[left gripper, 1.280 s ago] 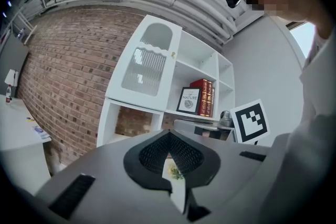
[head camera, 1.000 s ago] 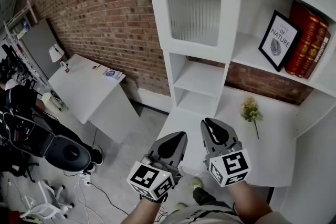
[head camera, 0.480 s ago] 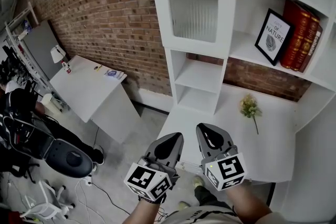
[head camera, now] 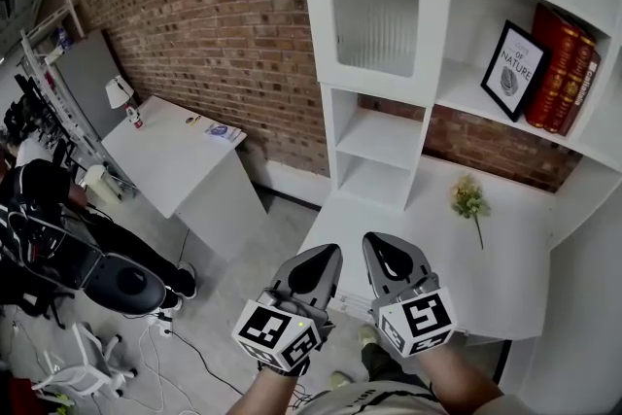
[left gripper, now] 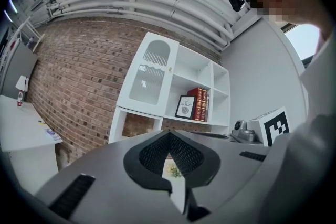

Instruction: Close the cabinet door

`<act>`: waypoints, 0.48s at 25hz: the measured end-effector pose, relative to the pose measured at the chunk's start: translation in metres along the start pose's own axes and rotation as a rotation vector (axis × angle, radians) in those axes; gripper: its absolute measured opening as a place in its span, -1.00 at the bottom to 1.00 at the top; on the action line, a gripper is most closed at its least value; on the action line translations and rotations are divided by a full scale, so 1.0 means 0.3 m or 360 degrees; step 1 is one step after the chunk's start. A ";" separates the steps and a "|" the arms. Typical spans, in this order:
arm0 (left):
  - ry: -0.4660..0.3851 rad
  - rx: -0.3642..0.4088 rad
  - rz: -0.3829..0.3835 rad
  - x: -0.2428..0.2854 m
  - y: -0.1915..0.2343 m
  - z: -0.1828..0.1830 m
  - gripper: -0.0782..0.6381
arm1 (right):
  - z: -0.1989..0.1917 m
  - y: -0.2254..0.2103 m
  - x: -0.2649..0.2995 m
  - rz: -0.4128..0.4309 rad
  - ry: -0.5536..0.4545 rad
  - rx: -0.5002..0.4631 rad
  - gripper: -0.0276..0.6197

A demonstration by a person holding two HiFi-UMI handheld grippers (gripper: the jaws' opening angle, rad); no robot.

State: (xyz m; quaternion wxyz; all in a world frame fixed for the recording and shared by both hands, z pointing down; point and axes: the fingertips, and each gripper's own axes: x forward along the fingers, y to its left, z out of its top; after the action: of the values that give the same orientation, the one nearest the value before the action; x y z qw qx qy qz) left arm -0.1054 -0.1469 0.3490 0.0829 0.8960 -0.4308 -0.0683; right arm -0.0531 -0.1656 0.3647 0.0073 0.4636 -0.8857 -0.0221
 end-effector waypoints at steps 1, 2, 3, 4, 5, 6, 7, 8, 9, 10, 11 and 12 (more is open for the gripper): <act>-0.0003 0.0004 -0.0001 -0.006 0.001 -0.001 -0.75 | 0.001 0.008 0.000 0.0004 -0.0002 -0.0001 -0.86; -0.0005 0.0008 0.0000 -0.011 0.002 -0.001 -0.75 | 0.002 0.016 0.000 0.0008 -0.0003 -0.0002 -0.86; -0.0004 0.0009 0.0003 -0.015 0.003 0.001 -0.75 | 0.002 0.021 0.001 0.0013 -0.0005 -0.0003 -0.86; -0.0003 0.0011 0.0007 -0.018 0.004 0.003 -0.75 | 0.003 0.025 0.001 0.0017 -0.0006 -0.0003 -0.86; -0.0002 0.0012 0.0008 -0.020 0.004 0.004 -0.75 | 0.003 0.028 0.001 0.0019 -0.0007 -0.0004 -0.86; -0.0001 0.0014 0.0008 -0.021 0.004 0.005 -0.75 | 0.003 0.030 0.001 0.0021 -0.0008 -0.0004 -0.86; 0.0000 0.0015 0.0009 -0.022 0.004 0.005 -0.75 | 0.004 0.031 0.000 0.0022 -0.0008 -0.0003 -0.86; -0.0001 0.0016 0.0008 -0.023 0.005 0.004 -0.75 | 0.005 0.033 -0.001 0.0020 -0.0008 0.0000 -0.86; -0.0003 0.0015 0.0010 -0.025 0.006 0.002 -0.75 | 0.005 0.035 -0.002 0.0017 -0.0007 0.0005 -0.86; -0.0002 0.0011 0.0014 -0.028 0.008 0.002 -0.75 | 0.004 0.037 -0.005 0.0013 -0.0005 0.0011 -0.86; 0.0000 0.0006 0.0020 -0.031 0.009 0.004 -0.75 | 0.003 0.038 -0.007 0.0011 -0.0002 0.0015 -0.86; 0.0004 0.0000 0.0027 -0.034 0.010 0.006 -0.75 | 0.002 0.040 -0.009 0.0010 0.0000 0.0014 -0.86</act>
State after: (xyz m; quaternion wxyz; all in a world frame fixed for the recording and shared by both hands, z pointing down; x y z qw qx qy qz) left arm -0.1142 -0.1409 0.3483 0.0839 0.8925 -0.4381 -0.0665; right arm -0.0614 -0.1564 0.3646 0.0054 0.4608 -0.8873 -0.0183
